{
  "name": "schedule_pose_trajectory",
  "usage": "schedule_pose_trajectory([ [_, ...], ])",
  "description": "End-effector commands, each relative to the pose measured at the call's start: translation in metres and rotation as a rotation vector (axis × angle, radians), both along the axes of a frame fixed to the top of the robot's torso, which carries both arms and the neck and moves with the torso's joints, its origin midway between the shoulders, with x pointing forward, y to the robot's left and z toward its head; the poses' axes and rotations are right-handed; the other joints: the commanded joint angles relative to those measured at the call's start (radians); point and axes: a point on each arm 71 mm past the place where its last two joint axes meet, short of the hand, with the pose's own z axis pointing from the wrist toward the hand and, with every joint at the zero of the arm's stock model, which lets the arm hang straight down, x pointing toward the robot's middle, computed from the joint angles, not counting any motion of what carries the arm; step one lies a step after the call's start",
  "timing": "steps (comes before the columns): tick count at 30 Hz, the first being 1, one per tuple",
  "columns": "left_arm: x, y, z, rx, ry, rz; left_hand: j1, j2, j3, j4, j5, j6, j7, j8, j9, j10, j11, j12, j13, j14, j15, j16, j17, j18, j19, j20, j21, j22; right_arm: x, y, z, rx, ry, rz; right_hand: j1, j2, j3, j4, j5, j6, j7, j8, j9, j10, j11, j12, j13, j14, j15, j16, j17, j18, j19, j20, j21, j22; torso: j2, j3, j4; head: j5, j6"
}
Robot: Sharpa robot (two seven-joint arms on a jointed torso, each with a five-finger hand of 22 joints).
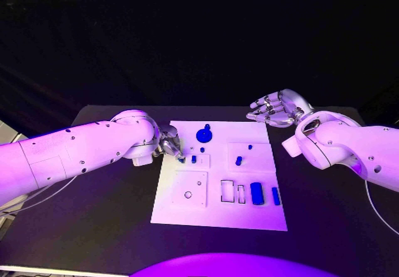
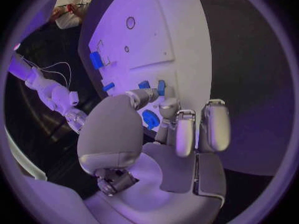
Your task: Assemble the parts on the task board
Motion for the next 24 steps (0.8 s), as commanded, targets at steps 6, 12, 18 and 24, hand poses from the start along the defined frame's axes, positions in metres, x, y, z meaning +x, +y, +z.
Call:
schedule_pose_trajectory([
  [6, -0.0010, -0.0025, 0.0003, -0.020, -0.045, 0.005, 0.004, 0.006, 0.176, -0.169, 0.005, 0.011, -0.004, 0.008, 0.001, 0.011, -0.002, 0.004, 0.007, 0.093, -0.005, 0.005, 0.230, -0.017, 0.010, -0.003, 0.008, 0.028, -0.0001, 0.0016, 0.0002, 0.000, -0.005, 0.016, -0.002, -0.001, -0.004, -0.005, -0.001, -0.003, 0.014, -0.002, -0.001, -0.002, 0.002, -0.002, -0.001, -0.005, -0.002, -0.003, -0.002, 0.013, -0.006, 0.001, -0.001, -0.003, 0.001, -0.0002, 0.0006, 0.000, 0.000],
  [12, -0.0034, -0.0006, 0.0011, -0.037, -0.069, 0.021, 0.001, -0.002, 0.181, -0.171, 0.022, 0.018, -0.007, 0.009, 0.002, 0.021, -0.005, 0.008, 0.015, 0.092, -0.008, 0.003, 0.228, -0.019, 0.017, -0.005, 0.012, 0.036, -0.0001, 0.0010, -0.0003, -0.001, -0.005, 0.015, -0.002, -0.001, -0.004, -0.005, -0.001, -0.003, 0.014, -0.002, -0.001, -0.002, 0.002, -0.001, -0.001, -0.005, -0.002, -0.003, -0.002, 0.013, -0.006, 0.001, -0.001, -0.003, 0.001, 0.0000, 0.0005, -0.004, 0.001],
  [18, -0.0063, 0.0016, 0.0014, -0.054, -0.074, 0.038, -0.004, -0.010, 0.184, -0.173, 0.047, 0.024, -0.010, 0.009, 0.003, 0.027, -0.007, 0.007, 0.018, 0.092, -0.011, 0.003, 0.226, -0.019, 0.019, -0.008, 0.014, 0.039, -0.0002, 0.0003, -0.0017, -0.001, -0.002, 0.014, -0.002, -0.001, -0.004, -0.005, -0.001, -0.002, 0.015, -0.002, 0.000, -0.002, 0.002, -0.001, -0.001, -0.005, -0.001, -0.003, -0.003, 0.013, -0.006, 0.001, -0.001, -0.004, 0.001, -0.0002, 0.0009, -0.003, -0.001],
  [24, -0.0097, 0.0035, 0.0001, -0.057, -0.073, 0.044, -0.004, -0.010, 0.184, -0.173, 0.049, 0.025, -0.010, 0.009, 0.003, 0.028, -0.008, 0.008, 0.018, 0.092, -0.011, 0.003, 0.227, -0.019, 0.020, -0.009, 0.014, 0.039, -0.0005, 0.0004, -0.0042, -0.001, 0.003, 0.014, -0.002, -0.001, -0.005, -0.005, -0.001, -0.002, 0.015, -0.002, 0.000, -0.001, 0.002, -0.001, -0.001, -0.006, -0.001, -0.004, -0.004, 0.013, -0.008, 0.002, -0.002, -0.006, 0.000, 0.0014, 0.0013, 0.001, -0.006],
])
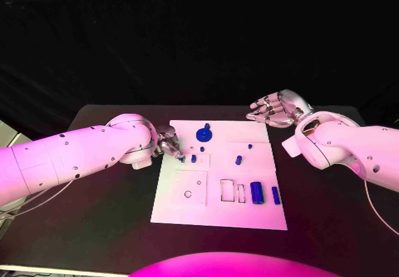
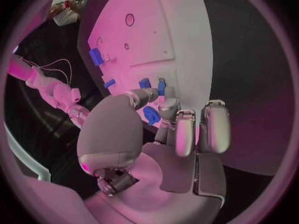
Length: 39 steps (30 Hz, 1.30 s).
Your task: Assemble the parts on the task board
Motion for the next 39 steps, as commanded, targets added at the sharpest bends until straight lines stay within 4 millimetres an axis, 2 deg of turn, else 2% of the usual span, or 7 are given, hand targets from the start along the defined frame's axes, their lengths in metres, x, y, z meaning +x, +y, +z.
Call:
schedule_pose_trajectory([
  [1, -0.0014, -0.0010, 0.0007, -0.018, -0.018, 0.010, -0.001, -0.008, 0.182, -0.176, 0.008, 0.018, -0.011, 0.004, 0.004, 0.007, -0.001, 0.003, 0.001, 0.096, -0.008, 0.002, 0.226, -0.020, 0.006, -0.002, 0.006, 0.040, -0.0006, 0.0017, -0.0011, 0.001, -0.003, 0.018, -0.002, -0.001, -0.002, -0.002, -0.001, -0.002, 0.015, -0.002, 0.000, -0.001, 0.002, -0.001, -0.001, -0.006, -0.001, -0.004, -0.002, 0.013, -0.008, 0.002, -0.002, -0.002, -0.001, 0.0003, 0.0007, 0.003, -0.004],
  [5, -0.0024, 0.0000, -0.0001, -0.016, -0.020, 0.012, -0.001, -0.008, 0.182, -0.176, 0.008, 0.018, -0.011, 0.004, 0.004, 0.007, -0.001, 0.003, 0.001, 0.096, -0.008, 0.002, 0.226, -0.020, 0.006, -0.002, 0.006, 0.040, -0.0008, 0.0020, -0.0021, 0.001, 0.000, 0.019, -0.002, -0.001, -0.002, -0.002, -0.001, -0.002, 0.015, -0.002, 0.000, -0.001, 0.002, -0.001, -0.001, -0.006, -0.001, -0.004, -0.002, 0.013, -0.008, 0.002, -0.002, -0.002, -0.001, -0.0005, 0.0002, 0.006, -0.004],
  [15, -0.0034, -0.0034, -0.0016, -0.009, -0.024, -0.002, -0.001, -0.008, 0.182, -0.176, 0.008, 0.018, -0.011, 0.004, 0.004, 0.007, -0.001, 0.003, 0.001, 0.096, -0.008, 0.002, 0.226, -0.020, 0.006, -0.002, 0.006, 0.040, -0.0009, 0.0025, -0.0029, 0.001, 0.001, 0.020, -0.002, -0.001, -0.002, -0.002, -0.001, -0.002, 0.015, -0.002, 0.000, -0.001, 0.002, -0.001, -0.001, -0.006, -0.001, -0.004, -0.002, 0.013, -0.008, 0.002, -0.002, -0.002, 0.000, 0.0002, -0.0029, 0.008, 0.000],
  [20, -0.0031, -0.0053, -0.0026, -0.005, -0.027, -0.008, -0.002, -0.009, 0.182, -0.176, 0.011, 0.019, -0.011, 0.004, 0.004, 0.007, -0.001, 0.001, -0.001, 0.096, -0.008, 0.002, 0.226, -0.019, 0.005, -0.002, 0.005, 0.039, -0.0010, 0.0026, -0.0029, 0.002, 0.001, 0.021, -0.002, -0.001, -0.002, -0.002, -0.001, -0.002, 0.015, -0.002, 0.000, -0.001, 0.002, -0.001, -0.001, -0.006, -0.001, -0.004, -0.002, 0.013, -0.008, 0.002, -0.002, -0.002, 0.000, 0.0002, -0.0013, 0.006, -0.003],
  [39, -0.0041, -0.0061, -0.0071, 0.036, 0.005, -0.037, -0.002, -0.009, 0.182, -0.175, 0.013, 0.019, -0.011, 0.003, 0.003, 0.007, -0.001, 0.001, -0.002, 0.096, -0.008, 0.002, 0.225, -0.021, 0.009, -0.002, 0.008, 0.044, -0.0008, 0.0027, -0.0031, 0.001, 0.002, 0.021, -0.002, 0.000, -0.002, -0.003, -0.001, 0.000, 0.015, -0.002, -0.001, -0.001, 0.002, 0.000, -0.002, -0.007, -0.001, -0.004, -0.005, 0.013, -0.011, 0.003, -0.002, -0.007, 0.000, -0.0010, -0.0011, 0.003, -0.007],
])
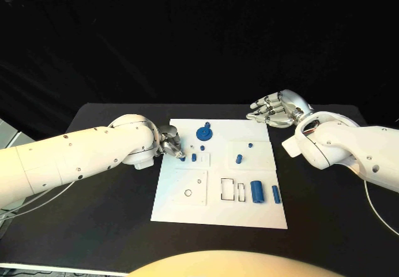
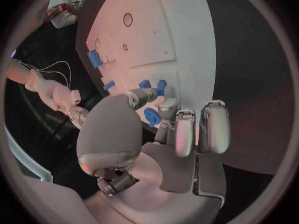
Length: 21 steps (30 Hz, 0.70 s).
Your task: Assemble the parts on the task board
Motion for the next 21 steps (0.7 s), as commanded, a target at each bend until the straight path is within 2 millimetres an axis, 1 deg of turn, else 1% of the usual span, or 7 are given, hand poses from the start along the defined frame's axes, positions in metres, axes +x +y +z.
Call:
schedule_pose_trajectory([
  [1, -0.0020, -0.0013, -0.0031, 0.025, 0.023, -0.027, 0.010, 0.002, 0.182, -0.175, 0.003, 0.013, -0.005, 0.003, -0.002, 0.006, -0.003, 0.001, -0.001, 0.092, -0.005, 0.002, 0.226, -0.021, 0.005, 0.001, 0.003, 0.044, -0.0004, 0.0017, 0.0001, 0.000, -0.004, 0.019, -0.002, 0.000, -0.003, -0.003, -0.001, 0.000, 0.015, -0.002, -0.001, -0.001, 0.002, 0.000, -0.001, -0.007, -0.001, -0.004, -0.001, 0.013, -0.007, -0.001, -0.002, -0.001, 0.000, -0.0007, 0.0006, 0.000, -0.001],
  [5, -0.0022, -0.0013, -0.0035, 0.029, 0.029, -0.032, 0.009, 0.001, 0.182, -0.176, 0.004, 0.013, -0.005, 0.002, -0.002, 0.006, -0.003, 0.000, 0.000, 0.092, -0.005, 0.002, 0.227, -0.021, 0.007, 0.001, 0.004, 0.046, -0.0003, 0.0017, -0.0001, 0.000, -0.003, 0.020, -0.002, 0.000, -0.003, -0.003, -0.001, 0.000, 0.015, -0.002, -0.001, -0.001, 0.002, 0.000, -0.001, -0.007, 0.000, -0.004, -0.002, 0.013, -0.008, -0.001, -0.002, -0.003, 0.000, -0.0007, 0.0015, -0.001, 0.000],
  [9, -0.0023, -0.0021, -0.0037, 0.031, 0.031, -0.036, 0.010, 0.000, 0.181, -0.177, 0.005, 0.014, -0.006, 0.002, -0.001, 0.008, -0.003, 0.002, 0.003, 0.093, -0.005, 0.003, 0.228, -0.021, 0.008, 0.001, 0.005, 0.047, -0.0003, 0.0017, -0.0003, 0.000, -0.003, 0.020, -0.002, 0.000, -0.003, -0.003, -0.001, 0.000, 0.015, -0.002, -0.001, -0.001, 0.002, 0.000, -0.001, -0.007, 0.000, -0.004, -0.002, 0.013, -0.008, -0.001, -0.002, -0.003, 0.000, -0.0009, 0.0008, 0.000, -0.001],
  [13, -0.0023, -0.0026, -0.0038, 0.032, 0.032, -0.038, 0.010, 0.000, 0.181, -0.177, 0.005, 0.014, -0.006, 0.002, -0.001, 0.008, -0.003, 0.002, 0.003, 0.093, -0.005, 0.003, 0.228, -0.021, 0.008, 0.001, 0.005, 0.047, -0.0003, 0.0018, -0.0005, 0.000, -0.002, 0.020, -0.002, 0.000, -0.003, -0.003, -0.001, 0.000, 0.015, -0.002, -0.001, 0.000, 0.002, 0.000, -0.001, -0.007, 0.000, -0.004, -0.002, 0.013, -0.009, -0.001, -0.002, -0.003, 0.000, -0.0003, -0.0001, 0.000, -0.001],
  [21, -0.0014, -0.0038, -0.0035, 0.028, 0.025, -0.034, 0.010, -0.001, 0.181, -0.178, 0.007, 0.015, -0.006, 0.002, -0.001, 0.008, -0.004, 0.001, 0.001, 0.093, -0.005, 0.003, 0.228, -0.022, 0.008, 0.001, 0.006, 0.048, -0.0005, 0.0015, -0.0006, 0.000, -0.002, 0.020, -0.002, 0.000, -0.003, -0.003, -0.001, 0.000, 0.015, -0.002, -0.001, -0.001, 0.002, 0.000, -0.001, -0.007, 0.000, -0.004, -0.003, 0.013, -0.010, -0.001, -0.002, -0.004, 0.000, 0.0009, 0.0003, 0.000, -0.002],
])
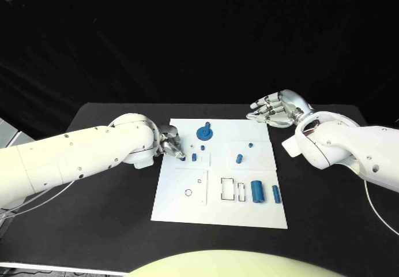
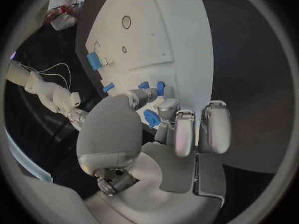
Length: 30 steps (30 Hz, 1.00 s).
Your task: Assemble the parts on the task board
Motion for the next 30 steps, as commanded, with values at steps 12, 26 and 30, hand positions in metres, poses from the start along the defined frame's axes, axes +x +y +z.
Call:
schedule_pose_trajectory([
  [12, -0.0028, -0.0077, -0.0050, 0.007, 0.050, -0.033, 0.008, 0.000, 0.180, -0.175, 0.008, 0.014, -0.004, 0.002, 0.002, 0.012, 0.000, 0.009, 0.014, 0.094, -0.005, 0.005, 0.232, -0.005, 0.007, 0.000, 0.005, 0.047, -0.0006, -0.0033, 0.0001, -0.002, -0.003, 0.007, -0.002, 0.001, -0.003, -0.003, -0.001, 0.000, 0.015, -0.002, -0.001, -0.001, 0.002, 0.000, -0.001, -0.008, 0.000, -0.004, -0.003, 0.013, -0.011, 0.000, -0.002, -0.003, 0.000, 0.0008, -0.0013, 0.003, -0.007],
  [26, -0.0005, -0.0092, -0.0049, -0.010, 0.043, -0.017, -0.032, -0.005, 0.168, -0.153, 0.035, 0.034, -0.016, 0.011, 0.008, 0.047, -0.008, 0.037, 0.068, 0.098, -0.010, 0.010, 0.245, -0.007, 0.010, -0.002, 0.007, 0.053, -0.0013, -0.0021, -0.0001, 0.001, -0.002, 0.010, -0.003, 0.001, -0.003, -0.002, -0.001, 0.001, 0.016, -0.002, -0.001, 0.000, 0.002, 0.000, -0.001, -0.008, 0.000, -0.004, -0.004, 0.013, -0.012, 0.000, -0.002, -0.004, -0.001, -0.0001, -0.0004, 0.001, -0.007],
  [30, 0.0004, -0.0093, -0.0048, -0.016, 0.039, -0.009, -0.050, -0.004, 0.147, -0.138, 0.026, 0.036, -0.022, 0.015, 0.013, 0.056, -0.013, 0.043, 0.079, 0.099, -0.013, 0.012, 0.247, -0.008, 0.013, -0.003, 0.007, 0.056, -0.0013, -0.0021, -0.0003, 0.001, -0.001, 0.010, -0.004, 0.002, -0.004, -0.002, -0.001, 0.001, 0.016, -0.002, -0.001, 0.000, 0.002, 0.001, -0.001, -0.008, 0.000, -0.004, -0.005, 0.013, -0.012, 0.000, -0.002, -0.005, 0.000, 0.0003, 0.0002, 0.000, -0.007],
])
